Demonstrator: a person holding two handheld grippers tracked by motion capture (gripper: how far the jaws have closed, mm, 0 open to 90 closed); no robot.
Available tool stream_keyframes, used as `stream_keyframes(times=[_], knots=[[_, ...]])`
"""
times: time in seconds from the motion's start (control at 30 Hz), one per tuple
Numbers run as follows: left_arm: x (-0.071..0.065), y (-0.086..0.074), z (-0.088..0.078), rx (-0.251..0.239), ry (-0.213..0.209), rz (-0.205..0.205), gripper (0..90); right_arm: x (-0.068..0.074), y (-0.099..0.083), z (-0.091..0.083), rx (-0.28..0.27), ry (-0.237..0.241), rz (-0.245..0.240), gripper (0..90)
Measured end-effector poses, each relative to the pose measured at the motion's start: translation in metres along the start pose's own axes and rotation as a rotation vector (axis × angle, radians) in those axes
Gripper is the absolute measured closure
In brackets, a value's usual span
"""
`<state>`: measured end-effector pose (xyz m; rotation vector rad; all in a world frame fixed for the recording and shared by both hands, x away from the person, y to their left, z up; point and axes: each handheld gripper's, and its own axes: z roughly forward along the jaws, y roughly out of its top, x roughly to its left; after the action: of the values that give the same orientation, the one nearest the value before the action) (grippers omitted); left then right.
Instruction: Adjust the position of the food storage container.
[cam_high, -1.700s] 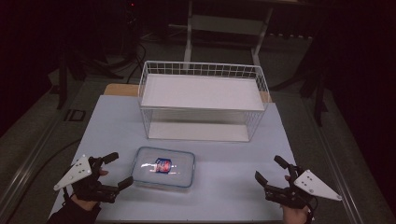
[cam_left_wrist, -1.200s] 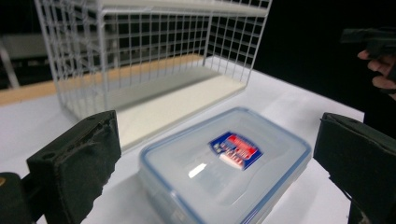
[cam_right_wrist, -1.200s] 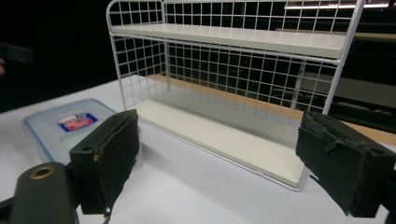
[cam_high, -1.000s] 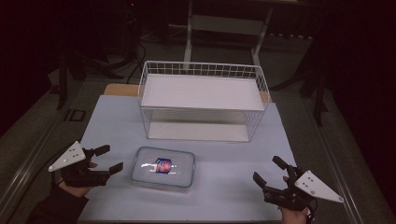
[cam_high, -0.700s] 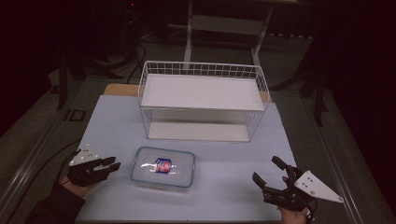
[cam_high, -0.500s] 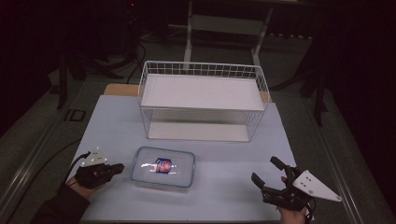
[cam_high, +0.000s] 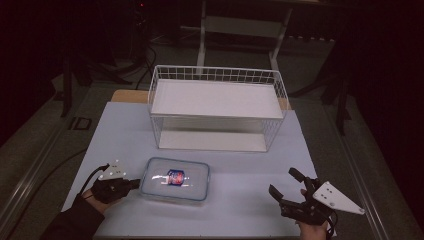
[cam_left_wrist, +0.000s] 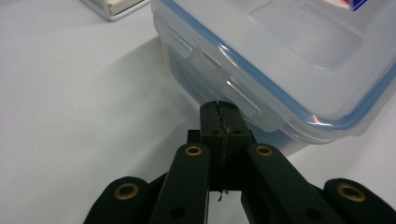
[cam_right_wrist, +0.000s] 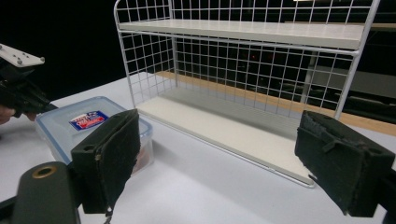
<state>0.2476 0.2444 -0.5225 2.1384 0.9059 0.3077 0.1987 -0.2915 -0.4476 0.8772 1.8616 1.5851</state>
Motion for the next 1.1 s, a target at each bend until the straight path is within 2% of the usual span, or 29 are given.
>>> stream_keyframes(times=[0.07,0.33,0.37,0.4,0.47,0.5,0.57,0.73,0.8,0.9,1.1], knots=[[-0.001,0.001,0.001,0.005,-0.001,0.012,89.8,0.000,0.000,0.000,0.004,0.000,0.001,13.9],[-0.013,0.011,0.013,0.011,-0.056,0.024,89.8,0.001,-0.002,0.002,0.013,0.010,-0.001,13.9],[-0.017,0.015,0.017,0.012,-0.081,0.029,89.7,0.001,-0.002,0.003,0.015,0.013,-0.001,13.9],[-0.017,0.015,0.017,0.012,-0.081,0.029,89.8,0.002,-0.002,0.003,0.014,0.012,-0.003,13.9],[-0.023,0.018,0.022,0.008,-0.079,0.058,89.8,0.002,-0.002,0.003,0.014,0.012,-0.005,13.9],[-0.025,0.021,0.027,0.007,-0.096,0.064,89.7,0.002,-0.002,0.003,0.015,0.014,-0.003,13.9],[-0.025,0.022,0.028,0.013,-0.091,0.068,89.7,0.002,-0.002,0.004,0.021,0.018,-0.001,13.9],[-0.022,0.022,0.021,-0.009,-0.105,0.035,89.7,0.002,-0.003,0.004,0.023,0.019,-0.001,13.9],[-0.022,0.023,0.021,-0.010,-0.110,0.034,89.7,0.001,-0.003,0.004,0.022,0.022,0.000,13.8],[-0.025,0.025,0.027,0.020,-0.103,0.046,89.7,0.003,-0.003,0.005,0.028,0.025,-0.006,13.9],[-0.031,0.035,0.036,0.023,-0.125,0.060,89.7,0.002,-0.003,0.005,0.032,0.029,-0.017,13.8]])
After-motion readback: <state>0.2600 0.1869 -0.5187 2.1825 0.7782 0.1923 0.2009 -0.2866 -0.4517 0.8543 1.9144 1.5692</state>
